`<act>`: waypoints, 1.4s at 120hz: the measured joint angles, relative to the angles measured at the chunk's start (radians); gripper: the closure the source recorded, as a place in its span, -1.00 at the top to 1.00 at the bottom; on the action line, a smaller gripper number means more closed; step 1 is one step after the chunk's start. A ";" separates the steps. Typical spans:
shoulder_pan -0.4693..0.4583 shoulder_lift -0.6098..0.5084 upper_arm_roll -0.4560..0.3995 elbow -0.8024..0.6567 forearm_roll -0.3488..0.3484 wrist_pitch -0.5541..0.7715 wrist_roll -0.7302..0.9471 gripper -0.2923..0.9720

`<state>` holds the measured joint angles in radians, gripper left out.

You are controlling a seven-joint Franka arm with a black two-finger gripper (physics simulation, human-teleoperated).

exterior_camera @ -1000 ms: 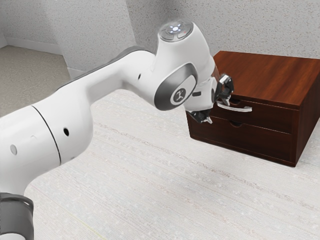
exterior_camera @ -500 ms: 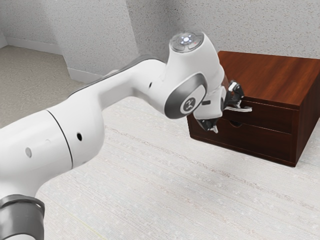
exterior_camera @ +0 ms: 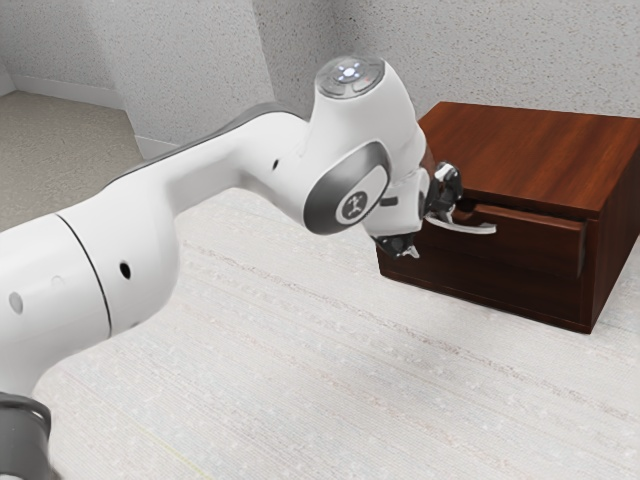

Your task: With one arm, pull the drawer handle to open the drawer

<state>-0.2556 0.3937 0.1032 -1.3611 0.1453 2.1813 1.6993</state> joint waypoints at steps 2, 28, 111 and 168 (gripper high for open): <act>-0.004 -0.003 0.001 -0.003 -0.001 0.000 0.000 0.17; -0.032 -0.045 0.000 -0.067 -0.001 0.001 -0.003 0.48; -0.112 -0.387 0.029 -0.502 0.013 0.025 -0.013 0.46; -0.062 -0.633 0.037 -0.374 0.017 -0.105 -0.052 0.36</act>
<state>-0.3180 -0.2389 0.1401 -1.7356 0.1625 2.0766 1.6473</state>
